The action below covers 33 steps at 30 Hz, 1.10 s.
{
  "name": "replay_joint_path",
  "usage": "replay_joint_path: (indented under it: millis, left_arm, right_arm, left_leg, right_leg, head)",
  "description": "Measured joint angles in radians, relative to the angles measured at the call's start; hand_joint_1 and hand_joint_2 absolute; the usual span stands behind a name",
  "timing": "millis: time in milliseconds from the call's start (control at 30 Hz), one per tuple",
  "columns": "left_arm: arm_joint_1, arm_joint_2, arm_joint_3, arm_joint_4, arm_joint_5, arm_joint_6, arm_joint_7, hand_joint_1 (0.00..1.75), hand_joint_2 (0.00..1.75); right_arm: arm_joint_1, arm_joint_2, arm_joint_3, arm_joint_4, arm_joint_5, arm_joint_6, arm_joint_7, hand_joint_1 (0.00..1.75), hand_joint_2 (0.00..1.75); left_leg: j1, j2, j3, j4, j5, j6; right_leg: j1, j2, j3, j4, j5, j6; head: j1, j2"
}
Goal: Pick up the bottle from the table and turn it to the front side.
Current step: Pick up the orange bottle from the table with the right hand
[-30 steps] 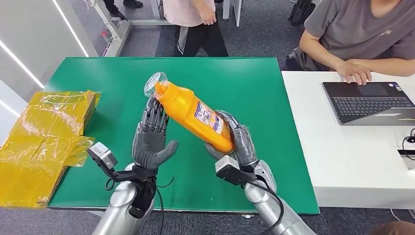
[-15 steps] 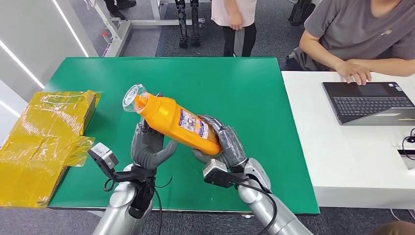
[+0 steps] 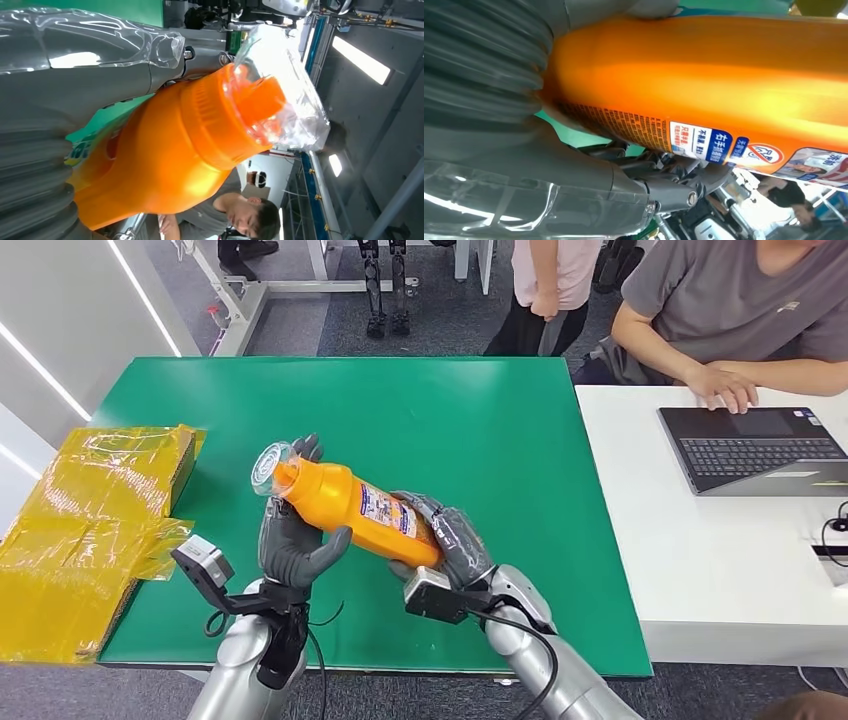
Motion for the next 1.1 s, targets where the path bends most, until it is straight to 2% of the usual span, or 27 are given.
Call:
replay_joint_path:
  millis: [267, 433, 1100]
  left_arm:
    - [0.000, 0.000, 0.008, 0.000, -0.001, -0.002, -0.001, 0.00, 1.75]
    - [0.000, 0.001, 0.013, 0.001, 0.006, -0.007, -0.002, 0.00, 1.75]
    - [0.016, 0.001, 0.013, 0.001, 0.004, -0.018, -0.002, 0.00, 1.75]
  right_arm:
    - [-0.018, 0.005, 0.004, 0.020, 0.012, 0.081, -0.012, 1.75, 1.75]
    - [-0.020, 0.004, 0.015, 0.022, 0.006, 0.186, -0.056, 1.75, 1.75]
    - [-0.015, -0.015, 0.025, -0.002, 0.015, 0.263, -0.076, 1.74, 1.75]
  left_leg:
    - [0.000, 0.000, 0.000, 0.000, 0.000, 0.000]
    - [0.000, 0.000, 0.000, 0.000, 0.000, 0.000]
    - [0.000, 0.000, 0.000, 0.000, 0.000, 0.000]
  right_leg:
    - [0.000, 0.000, 0.000, 0.000, 0.000, 0.000]
    - [0.000, 0.000, 0.000, 0.000, 0.000, 0.000]
    - [0.000, 0.000, 0.000, 0.000, 0.000, 0.000]
  head:
    - [0.000, 0.000]
    - [0.000, 0.000]
    - [0.000, 0.000]
